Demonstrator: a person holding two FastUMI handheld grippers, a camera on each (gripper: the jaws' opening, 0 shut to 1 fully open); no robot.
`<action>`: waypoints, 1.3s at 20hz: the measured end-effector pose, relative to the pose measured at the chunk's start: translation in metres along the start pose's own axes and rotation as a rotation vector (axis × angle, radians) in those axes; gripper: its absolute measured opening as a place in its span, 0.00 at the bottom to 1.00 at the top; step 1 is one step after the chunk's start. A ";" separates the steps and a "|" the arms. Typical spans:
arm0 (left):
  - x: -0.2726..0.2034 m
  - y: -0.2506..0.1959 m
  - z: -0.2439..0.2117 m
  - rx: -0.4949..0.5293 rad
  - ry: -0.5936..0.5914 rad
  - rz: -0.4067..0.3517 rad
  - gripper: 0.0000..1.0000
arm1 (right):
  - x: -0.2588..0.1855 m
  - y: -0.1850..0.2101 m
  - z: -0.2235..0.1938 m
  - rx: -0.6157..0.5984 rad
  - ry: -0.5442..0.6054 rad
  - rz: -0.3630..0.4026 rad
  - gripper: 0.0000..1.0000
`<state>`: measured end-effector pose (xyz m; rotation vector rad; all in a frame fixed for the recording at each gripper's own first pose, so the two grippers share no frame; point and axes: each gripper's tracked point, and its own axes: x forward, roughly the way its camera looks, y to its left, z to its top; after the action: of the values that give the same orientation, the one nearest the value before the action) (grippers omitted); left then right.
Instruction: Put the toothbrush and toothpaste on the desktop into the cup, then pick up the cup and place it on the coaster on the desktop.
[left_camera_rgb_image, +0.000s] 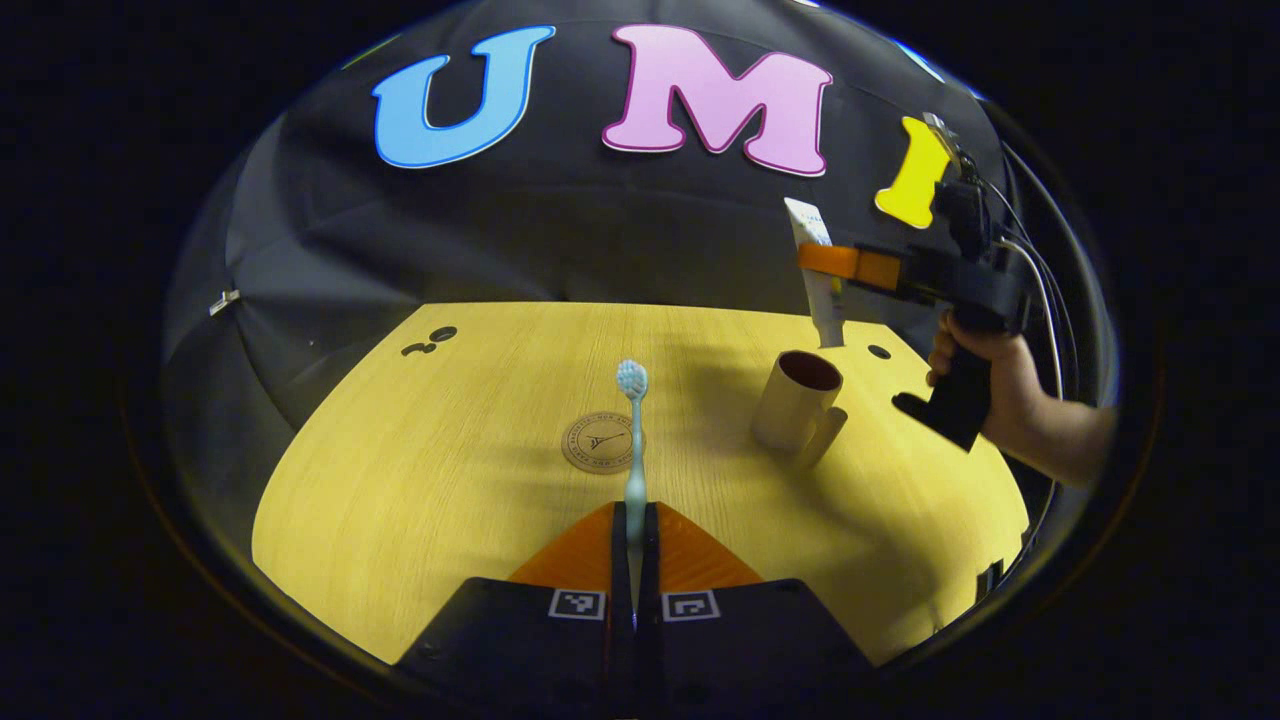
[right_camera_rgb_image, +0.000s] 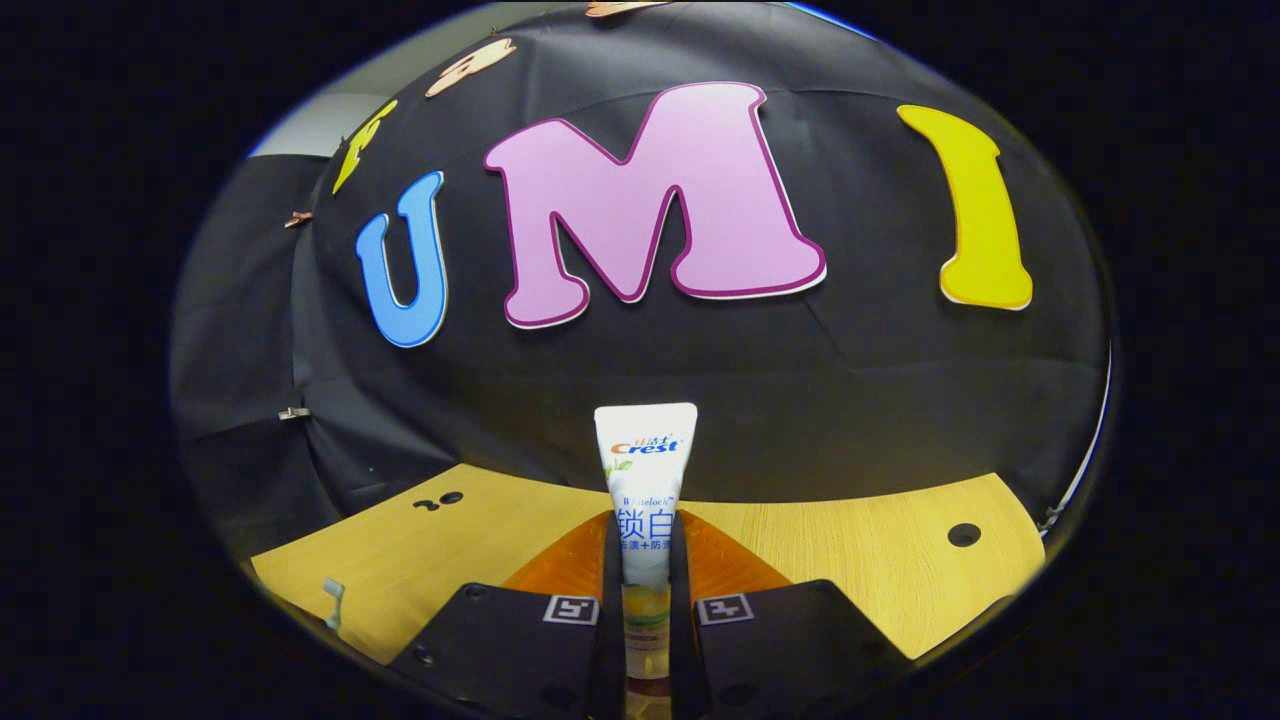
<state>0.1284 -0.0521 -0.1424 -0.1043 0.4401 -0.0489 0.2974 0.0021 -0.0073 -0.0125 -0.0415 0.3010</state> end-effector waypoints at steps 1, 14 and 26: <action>-0.001 -0.002 0.005 -0.019 -0.011 0.001 0.07 | 0.001 -0.001 -0.005 -0.008 -0.004 0.004 0.20; -0.014 -0.015 0.032 -0.097 -0.094 0.014 0.07 | 0.007 -0.011 -0.072 -0.008 0.037 0.023 0.24; -0.006 -0.071 0.064 -0.086 -0.170 -0.091 0.06 | -0.034 -0.027 -0.064 0.011 0.049 -0.009 0.98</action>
<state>0.1489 -0.1160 -0.0746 -0.2117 0.2671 -0.1092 0.2757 -0.0339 -0.0716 -0.0091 0.0089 0.2918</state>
